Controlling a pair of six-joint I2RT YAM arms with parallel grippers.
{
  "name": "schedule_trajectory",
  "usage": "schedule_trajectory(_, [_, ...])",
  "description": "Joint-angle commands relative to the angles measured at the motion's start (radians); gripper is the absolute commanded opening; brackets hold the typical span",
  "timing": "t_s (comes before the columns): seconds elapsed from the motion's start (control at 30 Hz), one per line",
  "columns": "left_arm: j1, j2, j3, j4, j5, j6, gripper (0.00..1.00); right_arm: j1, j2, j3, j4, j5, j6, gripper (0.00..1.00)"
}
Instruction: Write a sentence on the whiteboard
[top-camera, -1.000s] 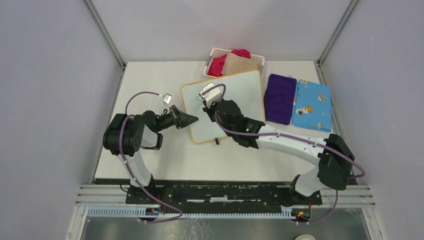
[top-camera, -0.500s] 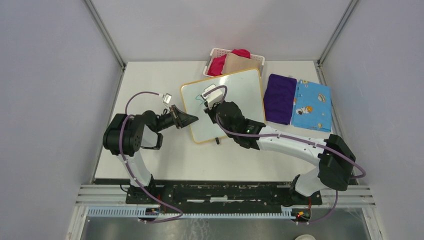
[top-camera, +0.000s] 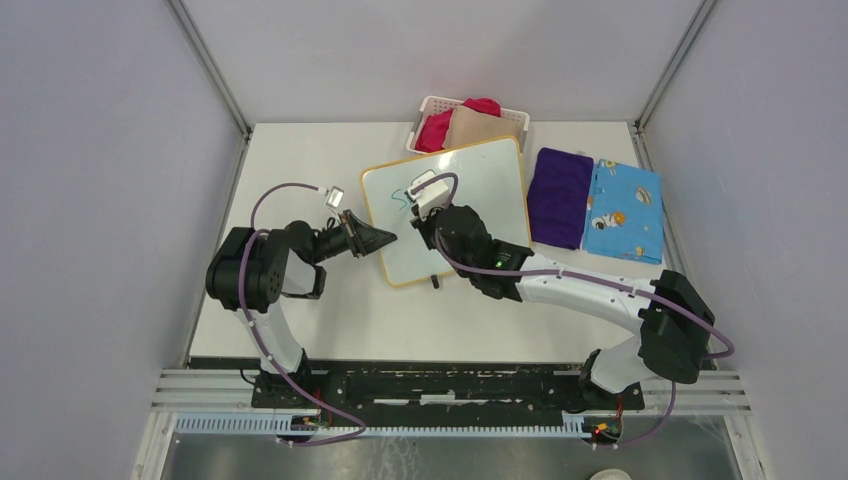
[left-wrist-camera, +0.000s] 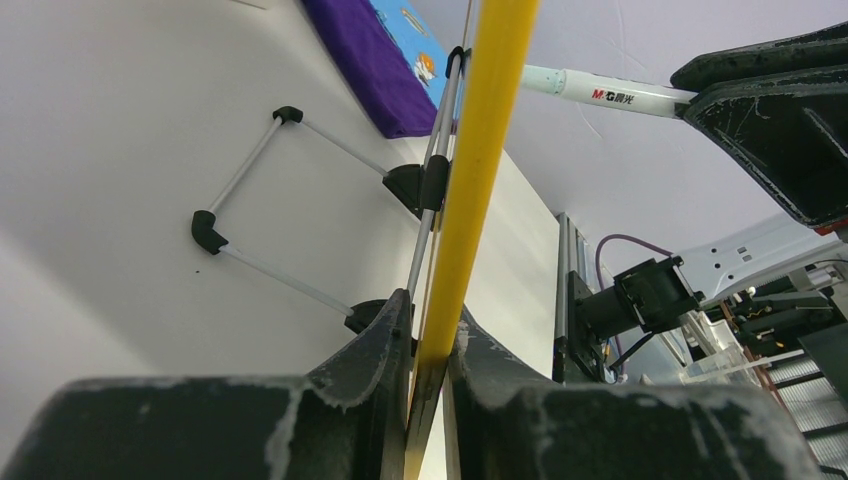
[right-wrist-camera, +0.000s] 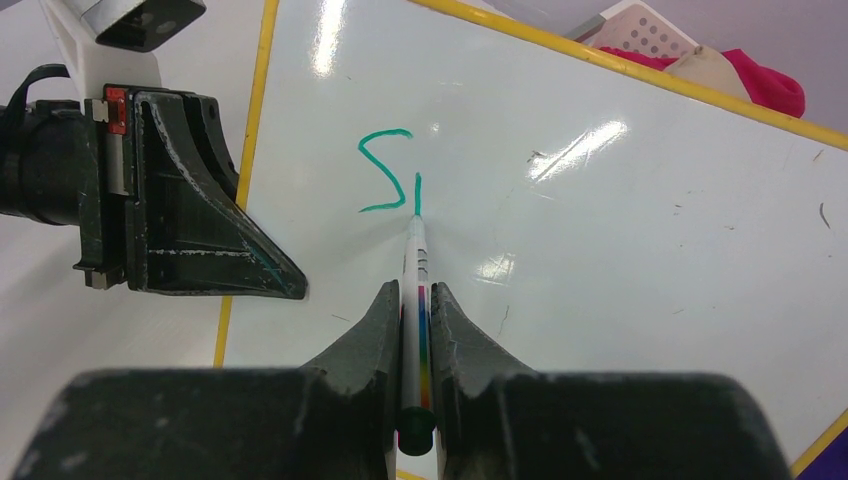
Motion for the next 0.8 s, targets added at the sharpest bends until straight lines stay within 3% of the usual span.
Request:
schedule_trajectory(0.0, [-0.006, -0.02, 0.004, 0.013, 0.033, 0.017, 0.22, -0.009, 0.008, 0.057, 0.0, 0.016, -0.006, 0.0])
schedule_trajectory(0.77, [-0.008, -0.022, 0.006, -0.004, 0.034, 0.027, 0.21, -0.048, -0.002, 0.053, -0.005, 0.035, -0.004, 0.0])
